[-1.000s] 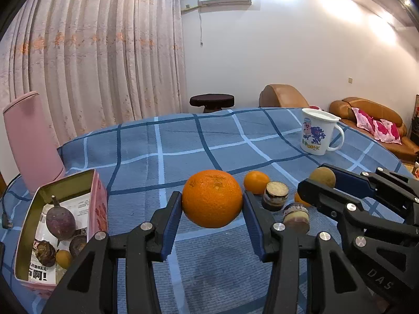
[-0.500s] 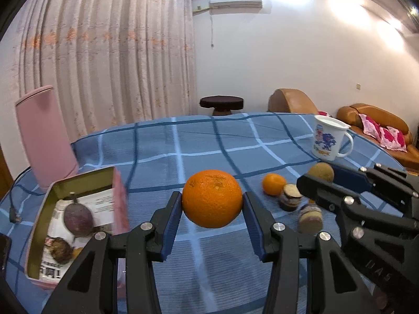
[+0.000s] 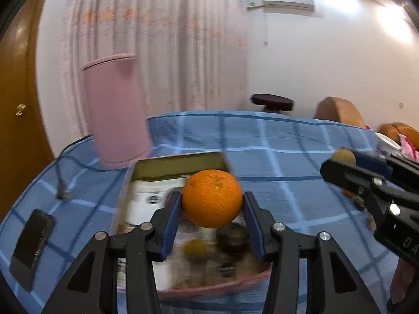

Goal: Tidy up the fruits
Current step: 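Carry the orange with the left tool while the right tool carries the kiwi to the pink tin, then open both tools to drop the orange and kiwi into the tin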

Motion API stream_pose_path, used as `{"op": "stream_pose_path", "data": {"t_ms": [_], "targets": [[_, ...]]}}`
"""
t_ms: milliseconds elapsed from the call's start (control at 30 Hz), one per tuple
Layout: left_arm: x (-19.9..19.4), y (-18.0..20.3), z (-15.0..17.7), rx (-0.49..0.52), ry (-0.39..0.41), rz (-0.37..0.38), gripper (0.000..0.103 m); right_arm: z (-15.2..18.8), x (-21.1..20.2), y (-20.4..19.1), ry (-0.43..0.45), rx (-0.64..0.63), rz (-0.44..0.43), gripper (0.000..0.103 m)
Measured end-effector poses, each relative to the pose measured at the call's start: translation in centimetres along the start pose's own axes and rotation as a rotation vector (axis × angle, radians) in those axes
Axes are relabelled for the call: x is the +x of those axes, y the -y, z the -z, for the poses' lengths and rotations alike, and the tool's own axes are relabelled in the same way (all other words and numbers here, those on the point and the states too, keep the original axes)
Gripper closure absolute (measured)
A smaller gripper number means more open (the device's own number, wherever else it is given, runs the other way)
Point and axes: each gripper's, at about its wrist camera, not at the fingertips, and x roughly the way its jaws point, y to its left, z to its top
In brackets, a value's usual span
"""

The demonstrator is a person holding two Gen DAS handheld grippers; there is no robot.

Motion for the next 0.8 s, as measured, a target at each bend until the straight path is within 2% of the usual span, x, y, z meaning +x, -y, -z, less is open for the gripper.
{"op": "stream_pose_path", "data": {"t_ms": [267,600,700,733,800], "targets": [[1.3,-4.9,0.5,-0.072,-0.044,-0.064,0.054,0.2,5.3,-4.0,-0.086,-0.035,-0.083,0.072],[2.3,-6.1,1.1,-0.090,-0.084,-0.070,0.054,0.8,7.9,-5.2,-0.152,-0.059,-0.108,0.072],[2.5,-6.0,1.1,-0.084,-0.092,-0.081,0.054,1.0,8.4,-5.0,-0.186,-0.044,-0.140,0.071],[2.5,-6.0,1.1,-0.083,-0.095,-0.082,0.054,1.1,8.5,-5.0,-0.185,-0.042,-0.135,0.069],[2.4,-6.1,1.1,-0.090,-0.100,-0.081,0.053,1.0,8.2,-4.7,-0.174,-0.044,-0.112,0.060]]}}
